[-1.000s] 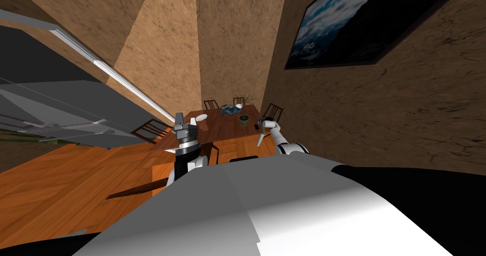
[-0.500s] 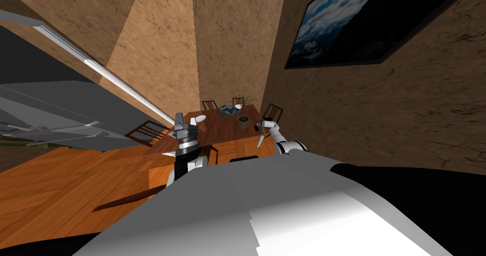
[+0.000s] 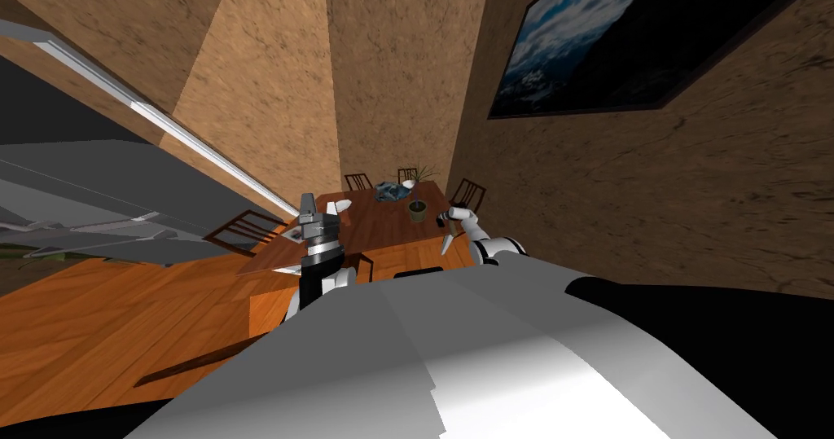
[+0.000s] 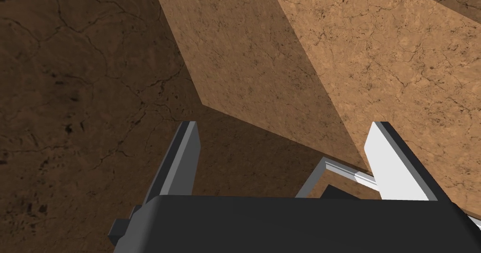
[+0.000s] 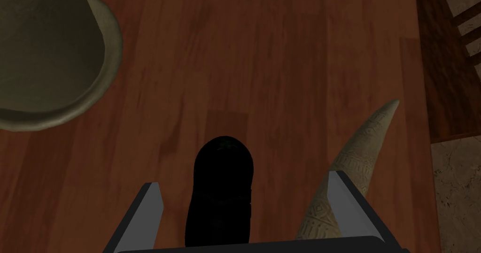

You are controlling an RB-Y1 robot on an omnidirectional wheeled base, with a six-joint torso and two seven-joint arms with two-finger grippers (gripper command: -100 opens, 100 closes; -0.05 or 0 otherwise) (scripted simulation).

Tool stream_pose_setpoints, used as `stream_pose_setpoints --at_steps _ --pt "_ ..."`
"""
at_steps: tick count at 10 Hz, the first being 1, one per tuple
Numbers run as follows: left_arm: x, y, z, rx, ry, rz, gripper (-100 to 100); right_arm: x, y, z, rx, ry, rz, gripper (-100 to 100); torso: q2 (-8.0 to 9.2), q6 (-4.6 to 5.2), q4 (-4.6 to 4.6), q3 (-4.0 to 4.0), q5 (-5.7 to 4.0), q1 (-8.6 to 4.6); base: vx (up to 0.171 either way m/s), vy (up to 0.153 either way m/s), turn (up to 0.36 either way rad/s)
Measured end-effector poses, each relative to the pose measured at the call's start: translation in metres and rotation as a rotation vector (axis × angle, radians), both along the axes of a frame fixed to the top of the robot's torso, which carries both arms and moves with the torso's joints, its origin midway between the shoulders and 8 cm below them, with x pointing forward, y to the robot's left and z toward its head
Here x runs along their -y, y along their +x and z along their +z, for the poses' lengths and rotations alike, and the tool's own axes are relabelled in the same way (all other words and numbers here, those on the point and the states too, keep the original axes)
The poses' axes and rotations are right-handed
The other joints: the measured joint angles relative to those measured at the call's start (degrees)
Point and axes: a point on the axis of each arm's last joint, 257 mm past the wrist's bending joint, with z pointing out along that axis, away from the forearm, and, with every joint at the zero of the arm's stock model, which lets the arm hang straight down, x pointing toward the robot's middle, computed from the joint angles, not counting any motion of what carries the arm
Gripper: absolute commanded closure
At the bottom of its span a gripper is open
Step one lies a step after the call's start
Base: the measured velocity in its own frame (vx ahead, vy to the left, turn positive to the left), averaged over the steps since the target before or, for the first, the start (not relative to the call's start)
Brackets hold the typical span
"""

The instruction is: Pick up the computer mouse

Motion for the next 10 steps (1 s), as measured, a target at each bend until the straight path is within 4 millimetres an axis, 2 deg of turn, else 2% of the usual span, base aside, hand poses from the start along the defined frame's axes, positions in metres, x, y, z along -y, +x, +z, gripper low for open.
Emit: stream_pose_setpoints --at_steps 4,8,10 --pt "0.000 0.000 0.000 0.000 0.000 0.000 0 -0.003 -0.014 -0.014 -0.075 0.044 -0.022 -100 0.10 0.00 0.02 0.06 0.00 0.01 0.046 0.002 -0.012" --pt "0.000 0.000 0.000 0.000 0.000 0.000 0 -0.011 -0.041 -0.040 -0.195 0.102 -0.054 -100 0.03 0.00 0.01 0.02 0.00 0.00 0.056 -0.001 -0.011" --pt "0.000 0.000 0.000 0.000 0.000 0.000 0 -0.013 -0.047 -0.045 -0.225 0.116 -0.062 -100 0.14 0.00 0.03 0.08 0.00 0.01 0.031 0.006 -0.001"
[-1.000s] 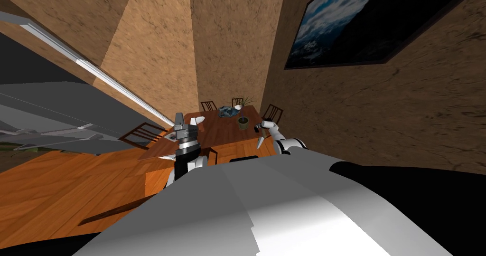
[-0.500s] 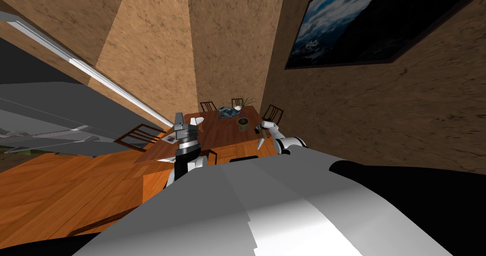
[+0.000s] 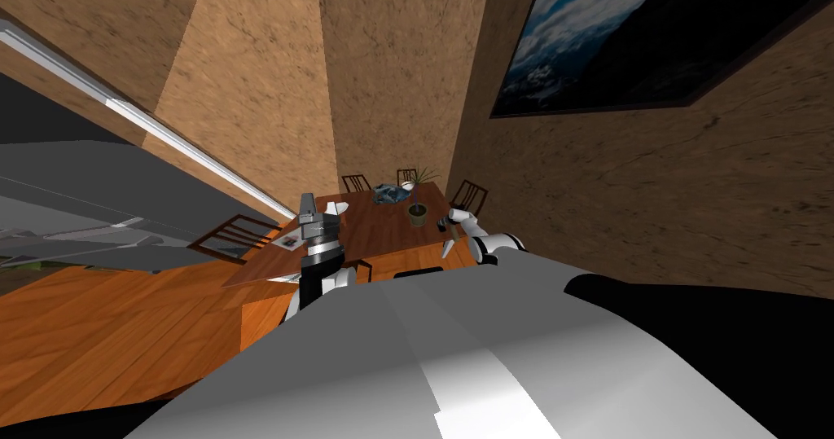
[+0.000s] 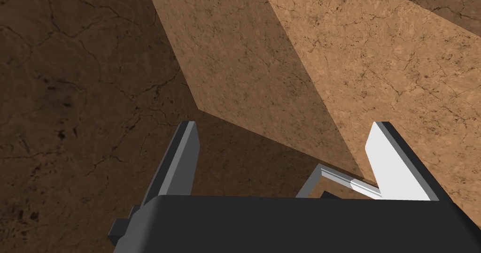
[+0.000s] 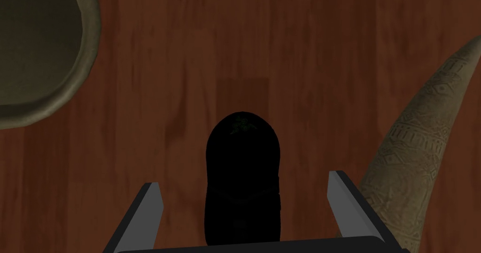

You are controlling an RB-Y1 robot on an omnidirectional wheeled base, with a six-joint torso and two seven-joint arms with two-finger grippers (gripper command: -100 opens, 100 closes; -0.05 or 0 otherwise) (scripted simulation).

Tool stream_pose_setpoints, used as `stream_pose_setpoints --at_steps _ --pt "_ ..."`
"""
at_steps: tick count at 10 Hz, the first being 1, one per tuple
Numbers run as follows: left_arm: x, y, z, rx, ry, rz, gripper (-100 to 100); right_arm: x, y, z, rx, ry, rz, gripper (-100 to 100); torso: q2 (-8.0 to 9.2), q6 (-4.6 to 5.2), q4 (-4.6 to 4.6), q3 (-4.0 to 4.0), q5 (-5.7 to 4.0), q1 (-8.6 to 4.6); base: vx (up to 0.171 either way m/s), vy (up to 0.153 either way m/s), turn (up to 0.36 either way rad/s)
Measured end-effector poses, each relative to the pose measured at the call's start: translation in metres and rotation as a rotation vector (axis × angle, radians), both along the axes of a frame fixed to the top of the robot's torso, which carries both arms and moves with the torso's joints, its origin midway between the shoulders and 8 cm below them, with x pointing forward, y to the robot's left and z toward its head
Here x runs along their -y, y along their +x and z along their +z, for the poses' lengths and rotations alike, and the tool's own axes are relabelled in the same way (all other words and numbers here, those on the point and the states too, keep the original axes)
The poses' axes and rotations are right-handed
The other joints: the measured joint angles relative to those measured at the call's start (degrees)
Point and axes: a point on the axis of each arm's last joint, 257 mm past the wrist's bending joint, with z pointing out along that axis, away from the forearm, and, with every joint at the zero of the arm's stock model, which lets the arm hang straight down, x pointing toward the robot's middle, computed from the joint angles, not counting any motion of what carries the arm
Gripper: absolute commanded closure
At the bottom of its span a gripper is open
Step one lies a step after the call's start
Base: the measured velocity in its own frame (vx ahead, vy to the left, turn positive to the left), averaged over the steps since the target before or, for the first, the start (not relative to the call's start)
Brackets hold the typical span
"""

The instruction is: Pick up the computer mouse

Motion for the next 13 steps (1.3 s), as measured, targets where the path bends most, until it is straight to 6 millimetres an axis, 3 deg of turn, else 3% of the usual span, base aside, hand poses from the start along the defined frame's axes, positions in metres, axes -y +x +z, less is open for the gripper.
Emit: stream_pose_setpoints --at_steps 3,4,5,9,11,13 --pt "0.000 0.000 0.000 0.000 0.000 0.000 0 -0.002 -0.016 -0.013 -0.061 0.024 -0.015 -100 -0.02 0.01 0.00 -0.01 0.00 -0.02 0.033 0.000 -0.007" --pt "0.000 0.000 0.000 0.000 0.000 0.000 0 -0.002 -0.018 -0.014 -0.067 0.027 -0.016 0 0.04 0.00 0.01 0.02 0.00 -0.01 0.000 0.000 0.000" --pt "0.000 0.000 0.000 0.000 0.000 0.000 0 -0.002 -0.018 -0.014 -0.066 0.026 -0.016 -100 0.10 0.00 0.02 0.06 0.00 -0.01 -0.019 0.043 0.379" --pt "0.000 0.000 0.000 0.000 0.000 0.000 0 0.071 -0.042 -0.026 -0.071 0.031 -0.115 -100 0.24 -0.03 0.06 0.14 0.03 0.15 -0.017 0.047 0.231" --pt "0.000 0.000 0.000 0.000 0.000 0.000 0 0.092 -0.043 -0.029 -0.065 0.037 -0.152 -100 0.21 -0.02 0.05 0.13 0.03 0.13 -0.010 0.031 0.132" --pt "0.000 0.000 0.000 0.000 0.000 0.000 0 0.100 -0.050 -0.033 -0.070 0.035 -0.164 -100 0.18 0.02 0.05 0.11 0.01 0.02 -0.003 0.024 0.170"
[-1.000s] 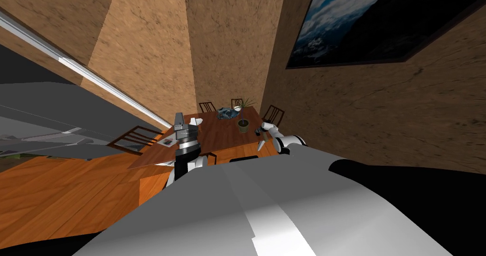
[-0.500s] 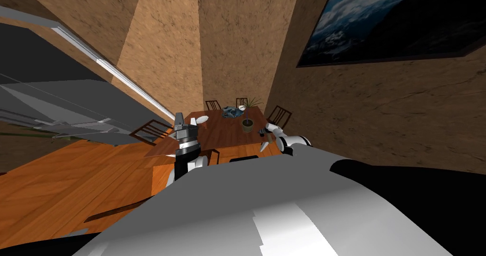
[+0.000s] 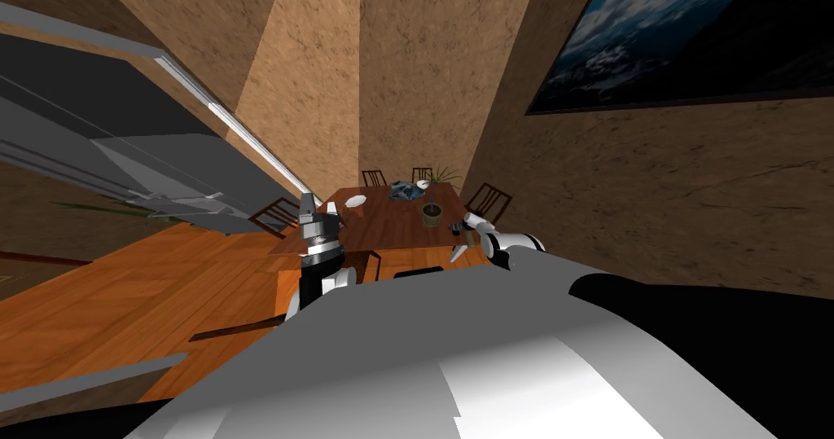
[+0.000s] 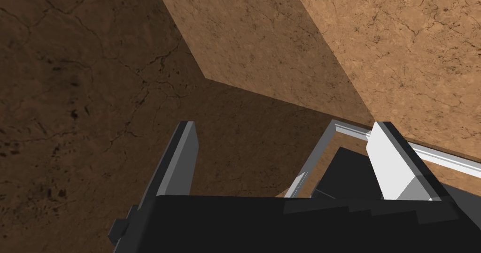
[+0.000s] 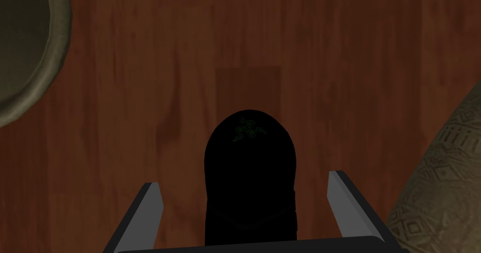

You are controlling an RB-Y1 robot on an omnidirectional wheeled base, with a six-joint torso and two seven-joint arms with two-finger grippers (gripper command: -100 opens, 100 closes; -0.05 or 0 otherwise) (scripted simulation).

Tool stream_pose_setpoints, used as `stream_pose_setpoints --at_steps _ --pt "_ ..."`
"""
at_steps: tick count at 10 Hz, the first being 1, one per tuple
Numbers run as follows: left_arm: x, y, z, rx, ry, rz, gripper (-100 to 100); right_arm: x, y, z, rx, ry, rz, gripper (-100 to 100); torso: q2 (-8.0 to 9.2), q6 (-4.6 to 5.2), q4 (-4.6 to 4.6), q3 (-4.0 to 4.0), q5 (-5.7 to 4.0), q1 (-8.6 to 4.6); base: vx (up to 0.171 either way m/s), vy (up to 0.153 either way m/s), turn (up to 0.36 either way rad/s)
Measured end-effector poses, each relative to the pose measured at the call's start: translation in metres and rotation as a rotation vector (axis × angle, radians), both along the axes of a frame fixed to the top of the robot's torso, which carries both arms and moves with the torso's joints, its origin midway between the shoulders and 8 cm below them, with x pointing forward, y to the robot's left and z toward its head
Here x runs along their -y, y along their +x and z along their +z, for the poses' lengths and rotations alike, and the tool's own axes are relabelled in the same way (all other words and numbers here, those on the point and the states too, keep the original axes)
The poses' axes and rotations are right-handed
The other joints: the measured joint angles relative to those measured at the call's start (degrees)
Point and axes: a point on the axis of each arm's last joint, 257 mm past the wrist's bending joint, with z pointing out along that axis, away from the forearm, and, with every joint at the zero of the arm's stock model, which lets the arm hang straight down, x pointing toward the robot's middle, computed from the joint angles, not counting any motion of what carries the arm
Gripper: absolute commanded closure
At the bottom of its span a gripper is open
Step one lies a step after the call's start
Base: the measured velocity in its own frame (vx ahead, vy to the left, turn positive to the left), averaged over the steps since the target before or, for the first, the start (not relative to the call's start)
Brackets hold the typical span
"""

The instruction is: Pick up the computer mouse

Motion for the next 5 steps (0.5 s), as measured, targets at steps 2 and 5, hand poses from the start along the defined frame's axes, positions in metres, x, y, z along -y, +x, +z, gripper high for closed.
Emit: stream_pose_setpoints --at_steps 2,5 --pt "0.000 0.000 0.000 0.000 0.000 0.000 0 0.033 -0.011 0.003 0.008 0.000 -0.048 -100 0.02 -0.01 0.01 0.02 0.03 0.07 -0.007 0.026 0.081" --pt "0.000 0.000 0.000 0.000 0.000 0.000 0 0.048 -0.006 0.011 0.039 -0.010 -0.071 -100 0.00 -0.04 0.02 0.01 0.02 0.05 -0.005 0.019 0.079"
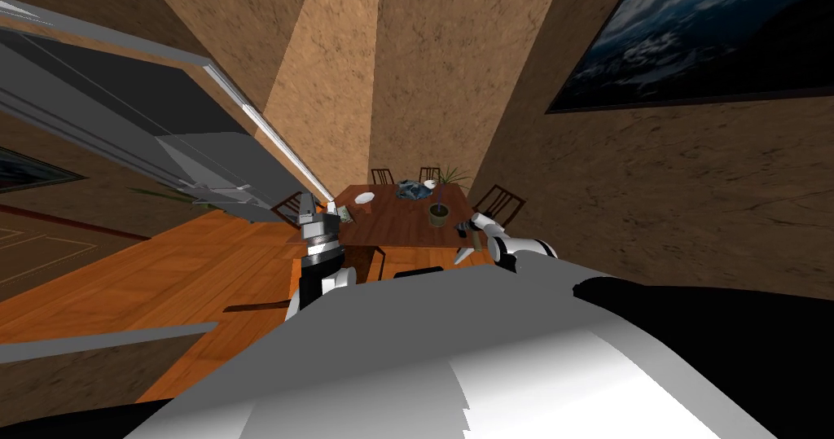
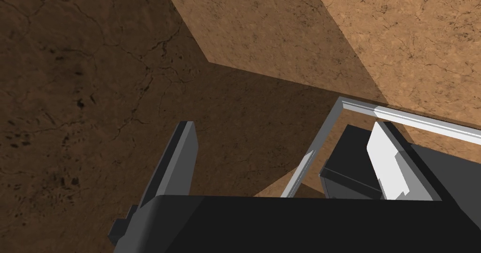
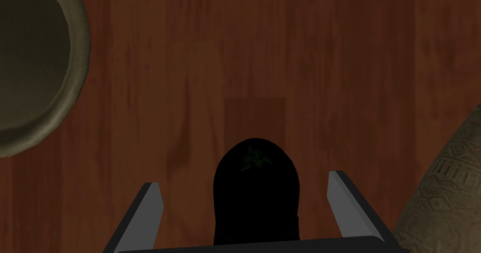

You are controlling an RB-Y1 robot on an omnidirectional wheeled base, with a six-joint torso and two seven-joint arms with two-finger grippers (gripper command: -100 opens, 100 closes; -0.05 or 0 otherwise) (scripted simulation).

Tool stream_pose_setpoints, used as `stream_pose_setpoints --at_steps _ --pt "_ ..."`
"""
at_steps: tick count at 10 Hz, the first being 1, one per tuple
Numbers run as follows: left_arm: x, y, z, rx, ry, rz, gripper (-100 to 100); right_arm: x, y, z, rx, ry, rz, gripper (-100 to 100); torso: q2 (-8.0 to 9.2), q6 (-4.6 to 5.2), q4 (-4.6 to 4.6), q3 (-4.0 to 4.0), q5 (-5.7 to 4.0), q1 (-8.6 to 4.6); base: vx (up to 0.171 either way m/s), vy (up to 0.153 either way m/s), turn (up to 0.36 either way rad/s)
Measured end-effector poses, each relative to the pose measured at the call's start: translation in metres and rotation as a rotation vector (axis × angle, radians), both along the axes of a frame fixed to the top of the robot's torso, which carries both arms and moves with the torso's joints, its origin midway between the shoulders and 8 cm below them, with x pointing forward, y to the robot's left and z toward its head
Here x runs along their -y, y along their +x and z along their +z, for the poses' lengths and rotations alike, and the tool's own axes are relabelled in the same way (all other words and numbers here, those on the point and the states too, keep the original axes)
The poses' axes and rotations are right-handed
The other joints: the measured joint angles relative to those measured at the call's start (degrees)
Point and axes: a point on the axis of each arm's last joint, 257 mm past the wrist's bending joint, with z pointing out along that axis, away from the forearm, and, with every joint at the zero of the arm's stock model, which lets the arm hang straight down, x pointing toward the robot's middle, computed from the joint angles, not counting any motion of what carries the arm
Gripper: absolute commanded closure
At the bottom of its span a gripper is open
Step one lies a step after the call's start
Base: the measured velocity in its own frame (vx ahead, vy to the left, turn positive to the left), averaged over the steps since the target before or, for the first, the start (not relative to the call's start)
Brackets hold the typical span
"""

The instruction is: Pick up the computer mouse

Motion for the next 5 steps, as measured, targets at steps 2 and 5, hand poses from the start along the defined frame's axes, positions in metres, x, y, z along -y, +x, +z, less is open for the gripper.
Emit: stream_pose_setpoints --at_steps 2,5 --pt "0.000 0.000 0.000 0.000 0.000 0.000 0 0.006 0.005 0.003 0.014 -0.009 0.000 -100 -0.02 0.04 -0.02 -0.02 -0.03 -0.09 0.000 0.000 0.000" --pt "0.000 0.000 0.000 0.000 0.000 0.000 0 0.004 -0.003 -0.006 -0.008 -0.001 -0.004 100 -0.01 0.02 -0.02 -0.01 -0.04 -0.09 0.000 0.000 0.000"
